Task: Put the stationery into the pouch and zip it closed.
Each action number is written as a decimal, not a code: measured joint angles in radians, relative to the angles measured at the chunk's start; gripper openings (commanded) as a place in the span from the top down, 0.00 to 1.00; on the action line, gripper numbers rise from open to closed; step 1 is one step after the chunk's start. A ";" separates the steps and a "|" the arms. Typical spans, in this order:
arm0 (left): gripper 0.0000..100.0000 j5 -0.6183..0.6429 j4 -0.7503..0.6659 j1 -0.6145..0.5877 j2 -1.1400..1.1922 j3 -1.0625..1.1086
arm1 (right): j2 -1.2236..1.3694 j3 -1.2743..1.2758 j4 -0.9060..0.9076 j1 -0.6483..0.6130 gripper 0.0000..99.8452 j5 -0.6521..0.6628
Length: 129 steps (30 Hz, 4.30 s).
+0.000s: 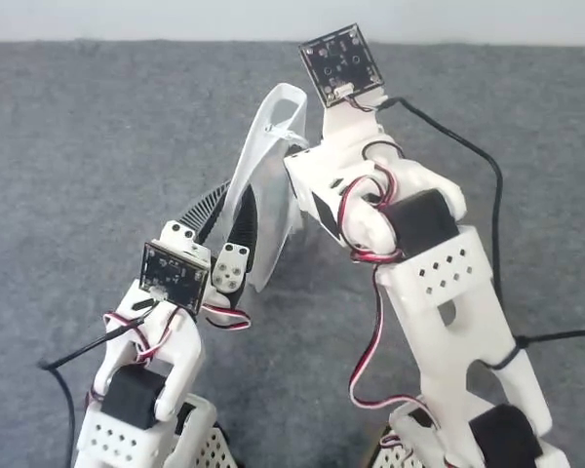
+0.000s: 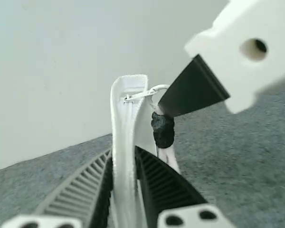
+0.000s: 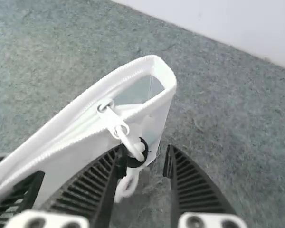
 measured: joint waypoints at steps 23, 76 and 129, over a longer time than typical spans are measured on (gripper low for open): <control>0.99 0.000 0.000 -0.005 0.000 0.000 | 0.009 0.000 -0.060 -0.031 0.99 0.115; 0.99 -0.044 0.048 0.000 0.002 -0.014 | 0.327 -0.103 -0.512 0.184 0.99 -0.002; 0.99 -0.262 0.104 -0.193 0.014 -0.057 | -0.132 -0.183 0.299 0.153 0.84 -0.006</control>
